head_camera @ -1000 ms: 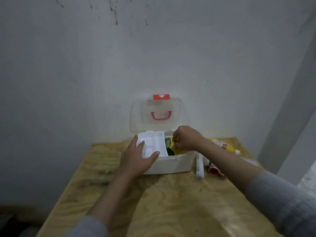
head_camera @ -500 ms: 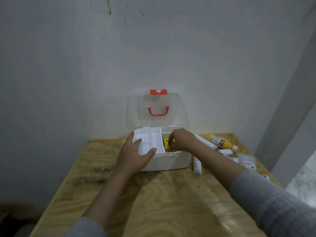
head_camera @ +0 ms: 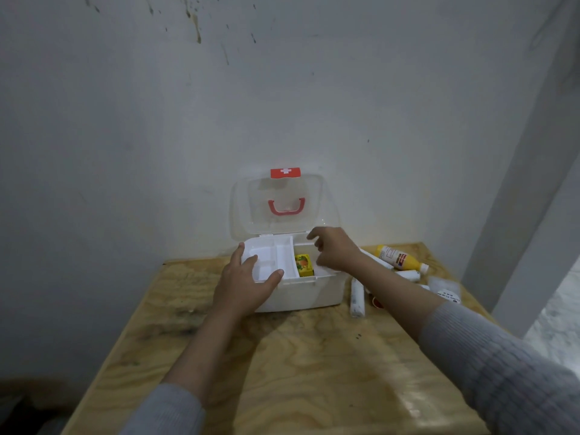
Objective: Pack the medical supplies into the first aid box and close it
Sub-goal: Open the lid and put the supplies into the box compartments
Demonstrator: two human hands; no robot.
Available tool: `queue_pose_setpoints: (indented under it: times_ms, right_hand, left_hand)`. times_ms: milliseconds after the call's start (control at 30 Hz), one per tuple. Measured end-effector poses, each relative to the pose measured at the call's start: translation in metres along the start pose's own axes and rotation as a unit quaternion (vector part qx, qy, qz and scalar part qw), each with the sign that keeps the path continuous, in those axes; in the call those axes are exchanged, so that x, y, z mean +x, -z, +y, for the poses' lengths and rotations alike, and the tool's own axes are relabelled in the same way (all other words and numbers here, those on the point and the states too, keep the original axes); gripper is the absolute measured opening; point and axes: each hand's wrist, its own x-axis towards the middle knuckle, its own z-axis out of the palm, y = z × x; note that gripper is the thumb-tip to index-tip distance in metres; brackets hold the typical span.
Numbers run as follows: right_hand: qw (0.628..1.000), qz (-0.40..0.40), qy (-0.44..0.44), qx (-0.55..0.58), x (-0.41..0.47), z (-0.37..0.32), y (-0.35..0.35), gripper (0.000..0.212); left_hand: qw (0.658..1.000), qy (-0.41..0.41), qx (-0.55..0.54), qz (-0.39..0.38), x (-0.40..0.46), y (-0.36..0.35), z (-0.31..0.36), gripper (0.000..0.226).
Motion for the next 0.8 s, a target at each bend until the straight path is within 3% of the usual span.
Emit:
queue_pose_setpoints:
  times_ms: [133,200,467,600,800]
  right_hand:
    - [0.985,0.143,0.014,0.099,-0.034,0.011,0.027,0.03]
    - [0.979,0.176,-0.012,0.102,-0.06,0.025,0.043,0.024]
    - [0.968,0.148,-0.198,-0.035,-0.161,0.114,0.071,0.028]
    - [0.96,0.108,-0.244,-0.088,-0.18,0.123,0.057,0.044]
    - [0.942,0.13,-0.288,-0.111,-0.179,0.113,0.046,0.052]
  left_hand:
    - [1.0,-0.002,-0.002,-0.004,-0.001,0.001,-0.002,0.08]
    - [1.0,-0.004,-0.004,-0.002,-0.001,0.0,-0.003,0.08]
    - [1.0,-0.001,-0.026,0.011,0.0,-0.005,-0.004,0.08]
    - [1.0,-0.009,-0.025,0.013,0.002,-0.006,-0.006,0.079]
    - [0.999,-0.01,-0.029,0.01,0.002,-0.005,-0.008,0.081]
